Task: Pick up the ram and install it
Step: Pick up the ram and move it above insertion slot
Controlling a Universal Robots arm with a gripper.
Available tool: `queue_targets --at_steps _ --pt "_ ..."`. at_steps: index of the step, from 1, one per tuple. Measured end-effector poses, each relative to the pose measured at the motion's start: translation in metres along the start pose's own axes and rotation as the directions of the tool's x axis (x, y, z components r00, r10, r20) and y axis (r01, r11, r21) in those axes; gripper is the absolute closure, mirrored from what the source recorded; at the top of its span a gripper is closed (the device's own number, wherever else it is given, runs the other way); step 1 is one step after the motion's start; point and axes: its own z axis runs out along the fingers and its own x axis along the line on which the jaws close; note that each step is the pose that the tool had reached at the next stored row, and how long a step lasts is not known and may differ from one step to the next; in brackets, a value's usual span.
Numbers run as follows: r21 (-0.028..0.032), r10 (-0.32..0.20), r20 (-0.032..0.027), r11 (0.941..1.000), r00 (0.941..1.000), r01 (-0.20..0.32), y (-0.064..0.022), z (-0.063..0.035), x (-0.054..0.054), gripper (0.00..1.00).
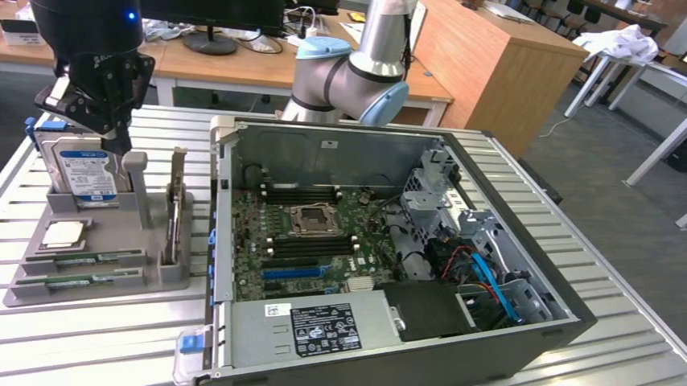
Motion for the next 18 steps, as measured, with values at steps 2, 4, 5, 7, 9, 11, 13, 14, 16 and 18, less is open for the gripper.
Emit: queue_targets --at_steps 2,4,5,7,9,11,13,14,16,18 --pt "-0.0002 -0.010 -0.0004 1.0000 1.0000 0.010 0.0000 0.0000 0.0000 0.90" --pt "-0.0005 -0.019 -0.0009 0.9998 0.9998 0.019 0.0000 0.0000 0.0000 0.90" --pt "-0.0006 -0.024 -0.0011 0.9997 0.9997 0.024 0.0000 0.0000 0.0000 0.90" --pt "-0.0008 -0.032 -0.0014 0.9995 0.9995 0.032 0.0000 0.0000 0.0000 0.90" --pt "-0.0010 -0.039 -0.0017 0.9993 0.9993 0.039 0.0000 0.0000 0.0000 0.90" --pt "-0.0011 -0.045 -0.0020 0.9990 0.9990 0.045 0.0000 0.0000 0.0000 0.90" --pt "-0.0013 -0.052 -0.0023 0.9986 0.9986 0.052 0.0000 0.0000 0.0000 0.90" --pt "-0.0013 -0.055 -0.0025 0.9985 0.9985 0.055 0.0000 0.0000 0.0000 0.90" --pt "-0.0015 -0.060 -0.0027 0.9982 0.9982 0.060 0.0000 0.0000 0.0000 0.90" --pt "-0.0016 -0.067 -0.0030 0.9977 0.9977 0.067 0.0000 0.0000 0.0000 0.90"
